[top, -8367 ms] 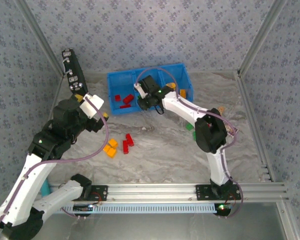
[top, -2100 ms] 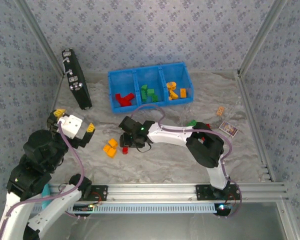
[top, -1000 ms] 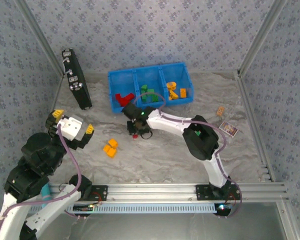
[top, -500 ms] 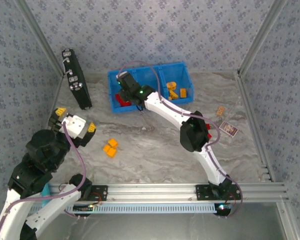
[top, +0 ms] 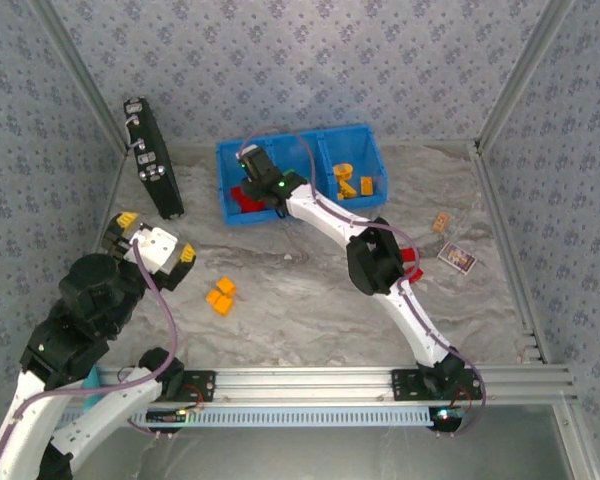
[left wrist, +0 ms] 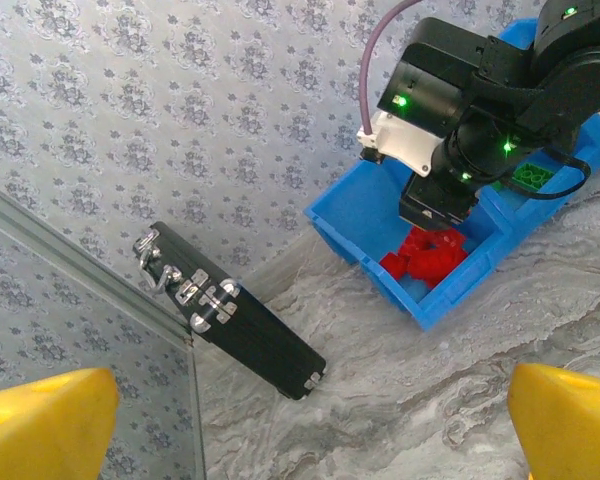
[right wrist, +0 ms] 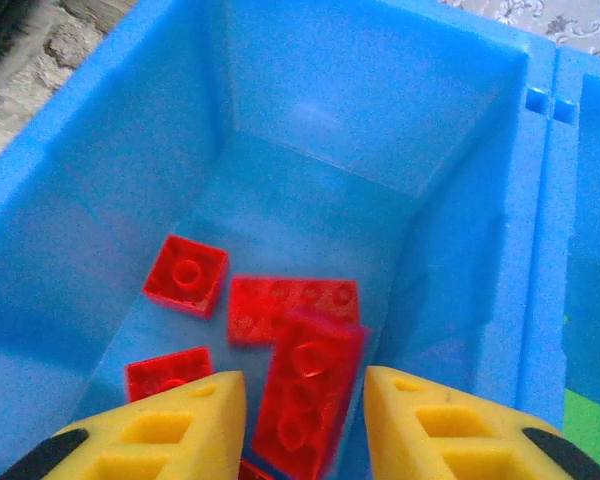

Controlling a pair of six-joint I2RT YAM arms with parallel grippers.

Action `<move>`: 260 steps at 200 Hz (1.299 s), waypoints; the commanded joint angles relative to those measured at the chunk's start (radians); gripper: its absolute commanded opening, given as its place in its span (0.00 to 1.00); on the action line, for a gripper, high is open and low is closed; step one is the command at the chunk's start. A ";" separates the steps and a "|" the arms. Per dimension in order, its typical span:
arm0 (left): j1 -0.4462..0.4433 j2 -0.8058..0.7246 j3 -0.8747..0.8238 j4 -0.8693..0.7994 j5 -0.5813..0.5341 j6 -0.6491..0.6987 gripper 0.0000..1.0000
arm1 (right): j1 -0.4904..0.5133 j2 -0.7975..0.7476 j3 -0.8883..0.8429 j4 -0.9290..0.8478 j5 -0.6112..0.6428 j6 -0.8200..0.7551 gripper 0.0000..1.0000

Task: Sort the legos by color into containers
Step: Place the lego in the container, then pick up the lego from the middle-left of the table.

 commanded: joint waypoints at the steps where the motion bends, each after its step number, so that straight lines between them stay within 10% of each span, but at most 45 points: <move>1: -0.006 0.012 0.005 0.035 -0.013 0.010 1.00 | -0.002 0.003 0.029 -0.011 -0.021 0.002 0.41; 143: -0.007 0.019 0.002 0.069 -0.005 0.019 1.00 | 0.208 -0.393 -0.606 0.155 -0.279 0.289 0.74; 260: -0.007 0.012 0.006 0.065 0.006 0.011 1.00 | 0.316 -0.318 -0.628 0.037 -0.344 0.279 0.84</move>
